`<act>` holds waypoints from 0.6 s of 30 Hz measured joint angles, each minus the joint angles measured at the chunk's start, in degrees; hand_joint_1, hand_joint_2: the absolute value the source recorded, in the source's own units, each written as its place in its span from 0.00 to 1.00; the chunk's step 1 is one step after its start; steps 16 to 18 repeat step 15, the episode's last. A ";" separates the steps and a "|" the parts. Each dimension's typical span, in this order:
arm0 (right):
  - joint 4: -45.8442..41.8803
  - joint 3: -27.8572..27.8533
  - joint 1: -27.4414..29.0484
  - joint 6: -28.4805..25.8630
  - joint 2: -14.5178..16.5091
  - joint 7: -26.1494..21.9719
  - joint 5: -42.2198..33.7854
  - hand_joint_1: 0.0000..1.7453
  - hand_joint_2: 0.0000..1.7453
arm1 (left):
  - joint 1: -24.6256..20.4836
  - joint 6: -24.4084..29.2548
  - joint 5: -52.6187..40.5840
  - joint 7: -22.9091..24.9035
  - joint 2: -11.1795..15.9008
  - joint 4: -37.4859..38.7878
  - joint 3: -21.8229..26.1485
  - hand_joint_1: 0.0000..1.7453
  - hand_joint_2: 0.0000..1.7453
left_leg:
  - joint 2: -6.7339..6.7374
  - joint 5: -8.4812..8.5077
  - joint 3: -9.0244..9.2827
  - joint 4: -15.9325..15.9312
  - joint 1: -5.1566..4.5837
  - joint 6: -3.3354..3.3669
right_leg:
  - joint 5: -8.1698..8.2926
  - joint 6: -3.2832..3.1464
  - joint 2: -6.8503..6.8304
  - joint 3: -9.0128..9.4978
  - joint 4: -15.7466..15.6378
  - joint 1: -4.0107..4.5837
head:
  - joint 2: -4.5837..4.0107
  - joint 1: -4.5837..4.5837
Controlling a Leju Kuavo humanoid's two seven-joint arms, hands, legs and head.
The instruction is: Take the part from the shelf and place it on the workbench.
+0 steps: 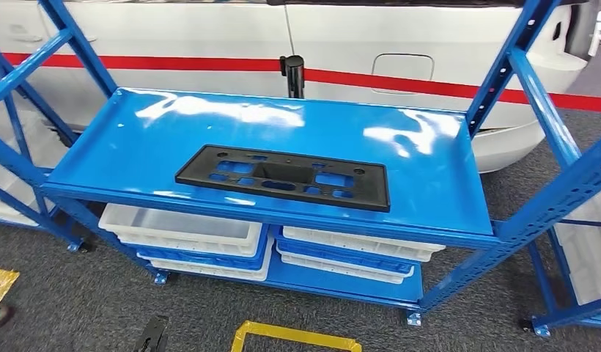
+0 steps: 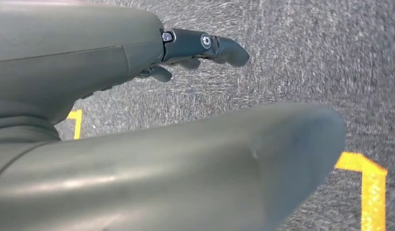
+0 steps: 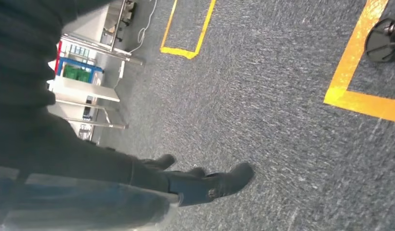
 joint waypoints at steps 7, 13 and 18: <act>-0.01 -0.28 0.12 0.01 0.37 -0.10 0.24 0.00 1.00 | 0.25 -0.21 -0.09 0.15 0.01 0.02 0.01 0.00 0.00 | -5.04 4.07 2.00 -3.76 -0.62 3.37 | 0.84 -0.54 5.54 -0.49 0.02 1.47 | 0.00 0.10; 0.02 -0.29 0.14 -0.06 0.54 -0.51 0.86 0.00 1.00 | 0.11 -0.51 -0.45 0.08 0.18 -0.15 0.08 0.00 0.00 | -4.86 6.71 4.37 -9.96 -1.19 5.20 | 0.99 0.88 5.25 -2.19 0.92 1.36 | 0.00 0.12; 0.03 -0.29 0.04 -0.07 0.41 -0.50 0.87 0.00 1.00 | 0.19 -0.77 -0.56 0.09 -0.06 -0.15 0.07 0.00 0.00 | -3.98 7.52 4.59 -11.08 -1.07 4.92 | -1.09 0.53 2.11 -4.05 4.35 1.48 | 0.00 0.35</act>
